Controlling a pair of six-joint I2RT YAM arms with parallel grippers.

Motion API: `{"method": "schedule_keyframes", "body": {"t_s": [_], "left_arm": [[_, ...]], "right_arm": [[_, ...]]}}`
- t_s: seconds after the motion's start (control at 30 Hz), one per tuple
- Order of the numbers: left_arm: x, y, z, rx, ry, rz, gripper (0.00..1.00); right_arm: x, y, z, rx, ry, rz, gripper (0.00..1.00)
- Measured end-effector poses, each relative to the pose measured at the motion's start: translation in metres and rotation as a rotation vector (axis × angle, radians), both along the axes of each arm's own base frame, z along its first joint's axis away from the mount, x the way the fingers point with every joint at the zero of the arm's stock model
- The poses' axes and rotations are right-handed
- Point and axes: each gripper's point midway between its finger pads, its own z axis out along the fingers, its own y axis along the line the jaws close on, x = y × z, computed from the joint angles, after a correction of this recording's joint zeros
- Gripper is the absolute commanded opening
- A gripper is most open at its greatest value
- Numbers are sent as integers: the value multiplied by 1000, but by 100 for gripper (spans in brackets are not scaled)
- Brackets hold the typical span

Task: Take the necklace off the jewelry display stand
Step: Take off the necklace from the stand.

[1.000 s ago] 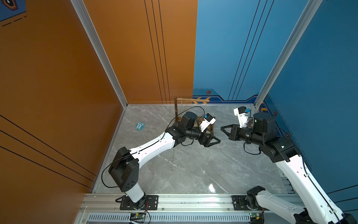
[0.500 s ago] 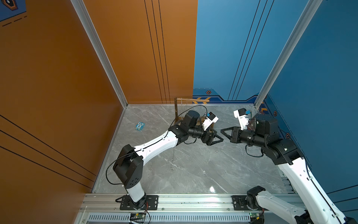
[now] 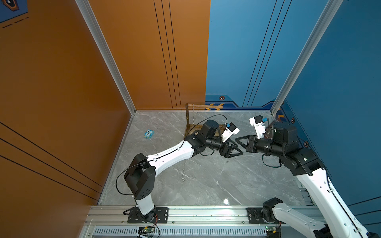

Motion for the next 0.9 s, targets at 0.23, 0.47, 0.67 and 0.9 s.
{"method": "schedule_keyframes", "body": {"t_s": [0.23, 0.47, 0.67, 0.9], "left_arm": [[1, -2, -5, 6, 4, -1, 61], [-7, -6, -13, 3, 21, -9, 50], [-16, -10, -18, 0, 31, -21, 36], [-14, -9, -31, 14, 44, 2, 26]], "right_arm": [[-4, -1, 4, 12, -5, 4, 0], [-3, -3, 7, 16, -11, -2, 0], [-2, -7, 8, 20, -12, -13, 0], [-5, -10, 13, 35, -23, -16, 0]]}}
